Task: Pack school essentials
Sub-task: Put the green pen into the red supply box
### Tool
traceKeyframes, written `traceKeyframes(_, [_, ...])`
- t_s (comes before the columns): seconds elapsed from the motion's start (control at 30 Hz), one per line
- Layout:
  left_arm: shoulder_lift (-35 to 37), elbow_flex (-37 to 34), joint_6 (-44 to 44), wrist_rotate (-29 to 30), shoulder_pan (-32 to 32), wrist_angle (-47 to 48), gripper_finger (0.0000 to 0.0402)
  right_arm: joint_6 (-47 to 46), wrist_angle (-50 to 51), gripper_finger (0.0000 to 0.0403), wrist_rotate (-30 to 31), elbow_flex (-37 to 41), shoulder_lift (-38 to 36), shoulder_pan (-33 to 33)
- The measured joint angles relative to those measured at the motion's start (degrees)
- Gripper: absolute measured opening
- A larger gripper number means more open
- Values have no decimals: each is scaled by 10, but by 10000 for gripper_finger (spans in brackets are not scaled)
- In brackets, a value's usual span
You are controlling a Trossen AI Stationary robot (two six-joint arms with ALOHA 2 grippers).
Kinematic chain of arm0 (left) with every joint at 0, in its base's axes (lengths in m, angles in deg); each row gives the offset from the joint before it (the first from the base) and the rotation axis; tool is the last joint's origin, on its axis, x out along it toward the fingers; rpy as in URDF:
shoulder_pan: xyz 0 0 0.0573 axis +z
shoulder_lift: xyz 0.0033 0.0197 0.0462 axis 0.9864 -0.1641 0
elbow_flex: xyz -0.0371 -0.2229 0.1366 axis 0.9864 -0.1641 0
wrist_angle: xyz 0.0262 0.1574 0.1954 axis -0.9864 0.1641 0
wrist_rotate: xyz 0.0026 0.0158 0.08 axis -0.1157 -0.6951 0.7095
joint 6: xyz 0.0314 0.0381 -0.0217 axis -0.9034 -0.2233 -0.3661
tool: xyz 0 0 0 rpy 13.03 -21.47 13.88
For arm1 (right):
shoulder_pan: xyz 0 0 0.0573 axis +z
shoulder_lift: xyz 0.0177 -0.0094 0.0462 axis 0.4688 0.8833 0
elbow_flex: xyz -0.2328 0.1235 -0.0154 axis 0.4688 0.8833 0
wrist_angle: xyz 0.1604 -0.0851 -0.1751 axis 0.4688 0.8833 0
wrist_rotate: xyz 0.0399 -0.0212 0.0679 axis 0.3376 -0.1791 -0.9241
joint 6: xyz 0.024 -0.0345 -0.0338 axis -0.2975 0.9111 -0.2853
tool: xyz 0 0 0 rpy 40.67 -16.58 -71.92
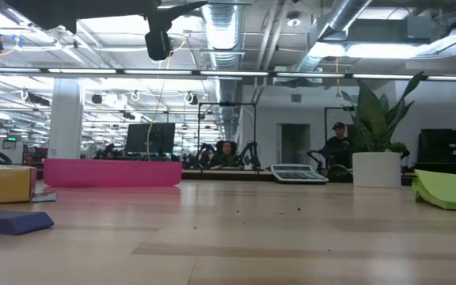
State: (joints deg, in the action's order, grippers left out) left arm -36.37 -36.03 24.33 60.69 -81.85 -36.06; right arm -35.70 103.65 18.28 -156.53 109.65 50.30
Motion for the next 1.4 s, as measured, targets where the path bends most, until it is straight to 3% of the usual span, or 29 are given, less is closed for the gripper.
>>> traceKeyframes(0.6, [0, 0, 0, 12, 0, 7, 29, 2, 1, 25, -33, 0, 0, -4])
traceKeyframes(0.77, [0, 0, -5, 10, 0, 8, 29, 28, 3, 69, -36, 0, 0, -4])
traceKeyframes(0.93, [18, 0, -12, -61, 19, 33, 27, 40, 44, 131, -43, 0, -27, 11])
traceKeyframes(1.03, [50, 0, -26, -90, 37, 115, 27, 44, 84, 160, -45, -1, -61, 33])
traceKeyframes(1.2, [114, 0, -81, -90, 82, 320, 27, 45, 117, 181, -44, -1, -98, 76])
traceKeyframes(1.4, [156, 0, -150, -36, 152, 562, 31, 45, 123, 170, -32, -1, -112, 117])
